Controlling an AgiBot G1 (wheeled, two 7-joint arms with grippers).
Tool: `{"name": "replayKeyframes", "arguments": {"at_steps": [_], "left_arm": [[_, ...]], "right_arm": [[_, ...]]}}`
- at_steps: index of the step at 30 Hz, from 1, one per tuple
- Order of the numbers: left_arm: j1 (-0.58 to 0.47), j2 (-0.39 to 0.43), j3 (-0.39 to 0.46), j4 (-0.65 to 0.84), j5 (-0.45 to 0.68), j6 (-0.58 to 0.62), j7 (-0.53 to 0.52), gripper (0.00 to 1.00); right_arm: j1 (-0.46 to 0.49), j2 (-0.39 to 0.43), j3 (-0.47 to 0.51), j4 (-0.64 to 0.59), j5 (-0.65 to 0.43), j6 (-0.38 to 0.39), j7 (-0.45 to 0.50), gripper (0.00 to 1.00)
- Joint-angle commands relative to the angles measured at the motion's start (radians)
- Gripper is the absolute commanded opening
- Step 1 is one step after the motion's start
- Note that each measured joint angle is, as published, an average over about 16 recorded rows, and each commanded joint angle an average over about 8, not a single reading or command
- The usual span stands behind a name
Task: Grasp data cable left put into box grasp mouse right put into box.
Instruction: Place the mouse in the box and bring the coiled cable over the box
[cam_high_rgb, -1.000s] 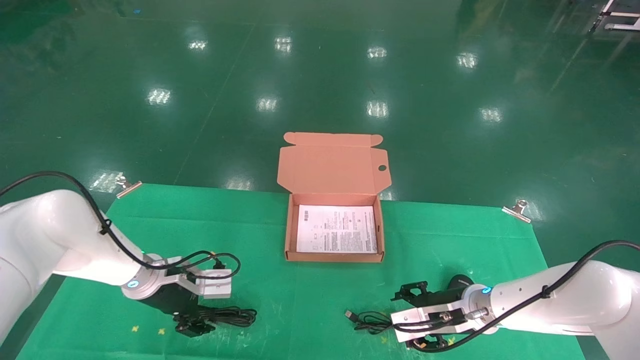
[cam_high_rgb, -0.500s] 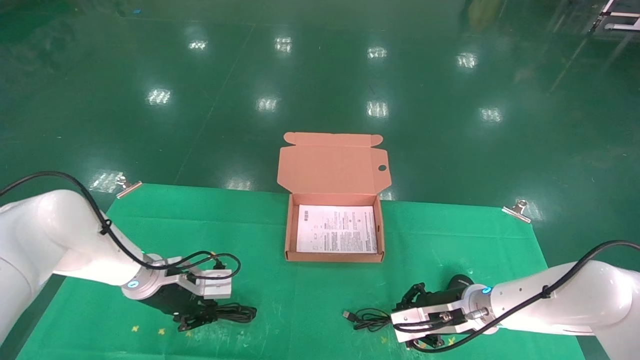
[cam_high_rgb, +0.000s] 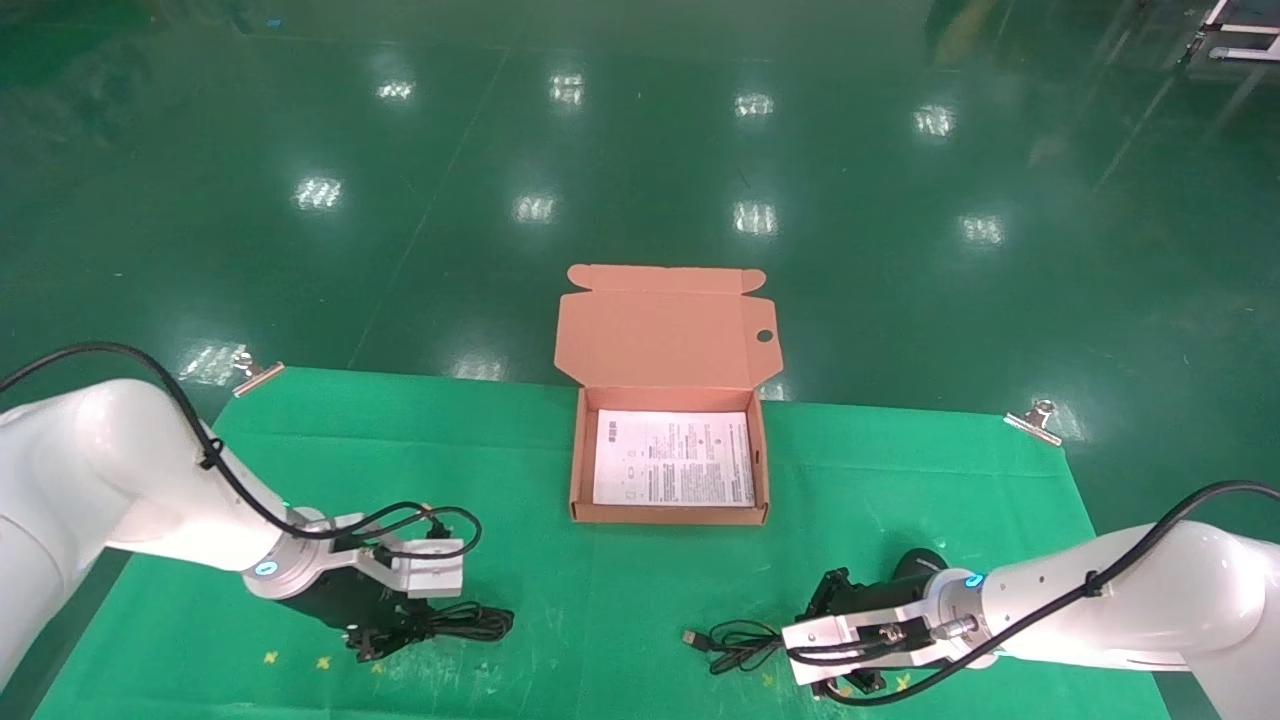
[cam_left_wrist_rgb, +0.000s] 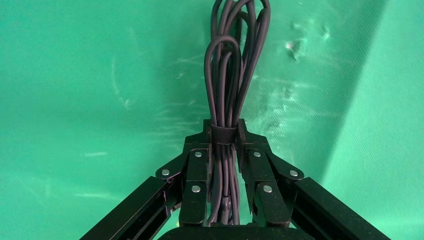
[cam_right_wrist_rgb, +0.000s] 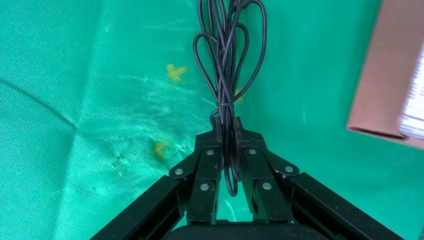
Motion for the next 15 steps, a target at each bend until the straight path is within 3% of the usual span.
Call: {"name": "replayKeyframes", "arguments": {"at_steps": [1,8,15], "left_arm": [[-0.007,-0.004,0.001,-0.007,0.001,0.009,0.011,0.0],[-0.091,-0.063,-0.003,-0.154,0.013,0.014,0.011,0.0],[-0.123,-0.099,-0.018,-0.352,0.038,-0.07,-0.065,0.0]], "right_arm": [[0.004,0.012,0.01,0.008,0.013,0.001,-0.004,0.0],[0.072,0.122,0.108,0.168,0.105,0.011,0.048,0.0],[0.163,0.092,0.161,0.228,0.142,0.071,0.075,0.0]]}}
